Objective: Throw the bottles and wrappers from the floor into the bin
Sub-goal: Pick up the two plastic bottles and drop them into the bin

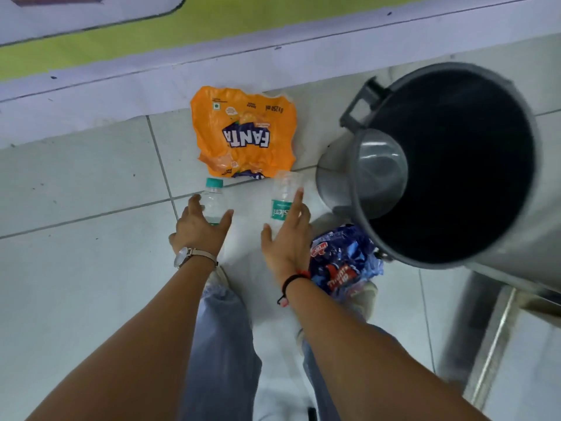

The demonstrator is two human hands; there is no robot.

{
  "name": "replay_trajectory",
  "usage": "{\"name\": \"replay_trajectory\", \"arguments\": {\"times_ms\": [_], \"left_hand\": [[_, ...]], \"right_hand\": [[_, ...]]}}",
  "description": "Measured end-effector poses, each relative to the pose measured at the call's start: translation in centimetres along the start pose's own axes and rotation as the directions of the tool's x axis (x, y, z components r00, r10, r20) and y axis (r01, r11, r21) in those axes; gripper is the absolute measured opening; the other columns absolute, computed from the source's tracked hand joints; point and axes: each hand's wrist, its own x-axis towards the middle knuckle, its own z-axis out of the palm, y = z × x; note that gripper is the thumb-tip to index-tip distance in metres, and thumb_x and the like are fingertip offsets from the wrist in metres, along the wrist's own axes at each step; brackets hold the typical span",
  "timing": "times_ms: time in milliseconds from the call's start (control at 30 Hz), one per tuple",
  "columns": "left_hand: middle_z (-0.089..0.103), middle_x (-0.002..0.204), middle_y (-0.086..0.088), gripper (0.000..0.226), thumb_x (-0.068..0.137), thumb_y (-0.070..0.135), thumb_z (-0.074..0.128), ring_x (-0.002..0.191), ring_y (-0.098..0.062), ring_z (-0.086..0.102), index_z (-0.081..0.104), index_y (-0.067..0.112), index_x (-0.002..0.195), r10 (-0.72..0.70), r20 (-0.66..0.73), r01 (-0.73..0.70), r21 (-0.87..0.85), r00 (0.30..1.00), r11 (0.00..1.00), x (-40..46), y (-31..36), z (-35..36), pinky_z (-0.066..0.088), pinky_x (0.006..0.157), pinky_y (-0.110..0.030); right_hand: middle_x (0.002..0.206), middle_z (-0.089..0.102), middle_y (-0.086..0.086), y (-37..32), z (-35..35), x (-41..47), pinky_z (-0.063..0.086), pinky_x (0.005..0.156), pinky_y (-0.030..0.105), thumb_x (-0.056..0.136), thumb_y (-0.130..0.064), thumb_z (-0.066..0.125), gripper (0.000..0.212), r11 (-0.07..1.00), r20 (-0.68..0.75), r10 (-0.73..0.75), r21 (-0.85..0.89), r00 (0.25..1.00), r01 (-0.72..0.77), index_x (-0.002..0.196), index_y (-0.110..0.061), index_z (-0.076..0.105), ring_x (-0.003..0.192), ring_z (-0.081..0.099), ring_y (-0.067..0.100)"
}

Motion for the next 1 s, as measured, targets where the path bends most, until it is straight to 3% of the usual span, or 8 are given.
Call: {"name": "replay_trajectory", "arguments": {"times_ms": [200,300,433,500,600,700,867,1000], "left_hand": [[0.06,0.123,-0.017,0.066,0.077,0.04,0.068,0.11,-0.036,0.056,0.041,0.01,0.129,0.109,-0.133,-0.142,-0.275,0.985,0.951,-5.1,8.5,-5.9,0.049,0.087,-0.044],[0.061,0.121,-0.016,0.069,0.077,0.043,0.068,0.11,-0.033,0.057,0.04,0.009,0.131,0.183,-0.184,-0.239,-0.352,0.966,0.905,-7.0,13.9,-6.8,0.047,0.083,-0.037],[0.05,0.134,-0.018,0.072,0.083,0.038,0.062,0.122,-0.03,0.048,0.029,0.005,0.138,0.351,-0.126,-0.368,-0.463,0.928,0.806,-9.4,21.0,-5.6,0.04,0.098,-0.035],[0.044,0.14,-0.018,0.07,0.085,0.04,0.059,0.129,-0.031,0.041,0.028,0.006,0.139,0.411,-0.068,-0.399,-0.423,0.909,0.813,-10.4,23.6,-3.8,0.034,0.104,-0.04],[0.049,0.135,-0.015,0.059,0.086,0.049,0.05,0.126,-0.035,0.039,0.038,0.013,0.132,0.384,0.014,-0.377,-0.155,0.923,0.913,-10.9,25.5,-0.2,0.028,0.102,-0.049],[0.045,0.135,-0.014,0.042,0.091,0.041,0.045,0.127,-0.033,0.034,0.048,0.013,0.121,0.35,-0.023,-0.349,0.007,0.937,0.937,-10.8,25.5,2.1,0.024,0.101,-0.052],[0.039,0.142,-0.014,0.038,0.089,0.032,0.05,0.13,-0.034,0.034,0.048,0.014,0.123,0.449,-0.181,-0.457,-0.005,0.875,0.889,-10.5,23.8,3.5,0.024,0.101,-0.057],[0.035,0.145,-0.015,0.043,0.091,0.033,0.048,0.131,-0.035,0.033,0.042,0.014,0.13,0.342,-0.2,-0.351,-0.012,0.918,0.936,-10.2,18.5,2.7,0.022,0.103,-0.059]], "right_hand": [[0.151,0.027,0.019,-3.6,-10.5,-3.6,0.051,0.095,0.049,0.091,-0.021,0.057,0.078,0.969,-0.185,-0.191,0.119,0.964,0.215,0.149,-0.016,0.005,0.131,0.038,0.036],[0.149,0.03,0.022,-3.4,-15.5,-3.2,0.049,0.098,0.05,0.091,-0.022,0.057,0.074,0.961,-0.333,-0.162,0.16,0.929,0.224,0.149,-0.014,0.011,0.131,0.038,0.038],[0.146,0.034,0.024,0.0,-21.1,-1.3,0.045,0.1,0.054,0.093,-0.024,0.056,0.069,0.984,-0.453,-0.06,0.124,0.889,0.13,0.149,-0.013,0.017,0.126,0.041,0.039],[0.147,0.032,0.023,2.5,-22.7,-0.5,0.041,0.104,0.052,0.094,-0.025,0.054,0.069,0.994,-0.439,-0.011,0.096,0.899,0.059,0.149,-0.014,0.015,0.127,0.04,0.038],[0.15,0.028,0.021,5.9,-23.3,0.6,0.039,0.108,0.046,0.096,-0.027,0.05,0.069,0.998,-0.381,0.041,0.068,0.924,-0.017,0.15,-0.015,0.008,0.129,0.037,0.035],[0.151,0.026,0.02,7.5,-22.9,1.7,0.04,0.107,0.044,0.097,-0.027,0.048,0.07,0.997,-0.324,0.068,0.063,0.944,-0.05,0.15,-0.016,0.004,0.131,0.037,0.033],[0.154,0.022,0.019,9.1,-21.7,3.0,0.031,0.114,0.044,0.097,-0.029,0.047,0.069,0.995,-0.286,0.098,0.042,0.953,-0.09,0.15,-0.015,0.005,0.138,0.03,0.034],[0.157,0.021,0.015,9.4,-20.4,2.0,0.009,0.119,0.049,0.099,-0.033,0.041,0.061,0.993,-0.359,0.098,-0.028,0.928,-0.116,0.149,-0.012,0.013,0.144,0.02,0.03]]}}
